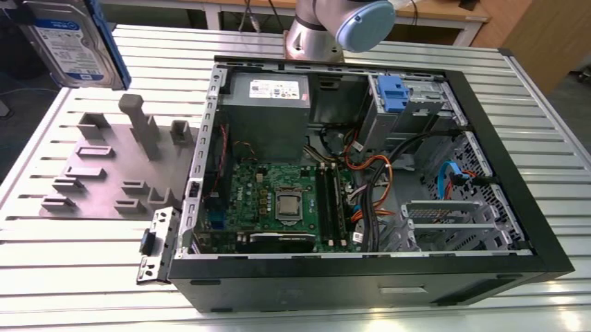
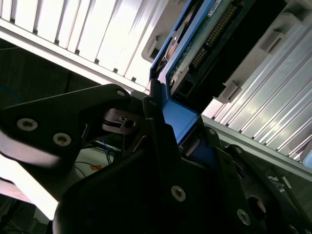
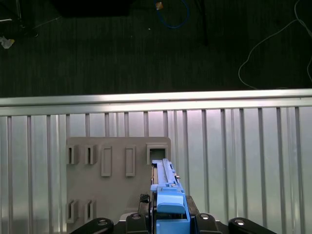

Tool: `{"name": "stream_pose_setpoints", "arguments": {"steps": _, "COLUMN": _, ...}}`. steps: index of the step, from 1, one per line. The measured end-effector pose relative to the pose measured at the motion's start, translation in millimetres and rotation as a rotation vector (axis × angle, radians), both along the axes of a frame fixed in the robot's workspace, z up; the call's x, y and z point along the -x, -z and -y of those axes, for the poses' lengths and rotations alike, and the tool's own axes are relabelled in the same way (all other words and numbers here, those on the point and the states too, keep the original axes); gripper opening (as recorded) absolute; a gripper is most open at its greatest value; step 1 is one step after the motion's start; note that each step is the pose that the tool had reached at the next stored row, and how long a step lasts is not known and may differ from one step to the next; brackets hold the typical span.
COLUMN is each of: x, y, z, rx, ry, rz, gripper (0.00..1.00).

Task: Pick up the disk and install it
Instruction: 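Pick up the disk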

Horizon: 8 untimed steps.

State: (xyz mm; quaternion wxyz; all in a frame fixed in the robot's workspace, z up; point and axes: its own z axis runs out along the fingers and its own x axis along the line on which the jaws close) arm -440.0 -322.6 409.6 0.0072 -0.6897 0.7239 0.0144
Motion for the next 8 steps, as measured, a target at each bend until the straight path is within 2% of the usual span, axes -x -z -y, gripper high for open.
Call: {"name": "stream_pose_setpoints", "arguments": {"steps": 8, "x": 0.0, "y": -2.7, "z": 0.0, "rx": 0.0, "ry": 0.0, "rz": -0.0001, "gripper": 0.37}}
